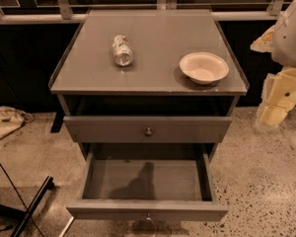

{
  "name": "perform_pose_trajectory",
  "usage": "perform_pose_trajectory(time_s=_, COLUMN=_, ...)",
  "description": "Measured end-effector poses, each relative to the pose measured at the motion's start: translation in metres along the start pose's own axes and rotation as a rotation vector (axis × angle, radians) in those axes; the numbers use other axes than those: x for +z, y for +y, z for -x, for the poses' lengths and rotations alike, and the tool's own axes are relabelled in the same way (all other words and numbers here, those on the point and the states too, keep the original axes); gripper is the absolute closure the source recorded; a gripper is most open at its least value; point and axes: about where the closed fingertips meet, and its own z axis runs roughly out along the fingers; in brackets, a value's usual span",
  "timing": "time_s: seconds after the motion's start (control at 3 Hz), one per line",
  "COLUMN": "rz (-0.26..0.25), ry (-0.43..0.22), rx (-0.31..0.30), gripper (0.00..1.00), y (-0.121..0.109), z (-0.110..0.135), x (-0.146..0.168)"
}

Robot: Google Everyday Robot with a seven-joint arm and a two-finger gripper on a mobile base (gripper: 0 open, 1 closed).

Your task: Place 7up can into middle drawer

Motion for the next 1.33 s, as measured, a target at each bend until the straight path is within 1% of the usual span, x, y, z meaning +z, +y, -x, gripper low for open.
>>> perform_pose_trajectory(time_s=0.33, rz=0.000, ry=0.000, rx=0.000, gripper=0.00, y=0.000, z=0.000, x=0.000)
perform_pose_trajectory(time_s=0.67, rz=-0.010, ry=0.023, rx=-0.009, gripper=0.00, y=-0.001, z=0.003, x=-0.002)
perform_pose_trajectory(time_s=1.0, rz=-0.030, ry=-0.058, rx=0.049, gripper=0.00, y=-0.035, z=0.019, x=0.012)
perform_pose_trajectory(time_s=1.33, rz=0.044, ry=-0.150, rx=0.148, gripper=0.00, y=-0.084, z=0.048, x=0.048)
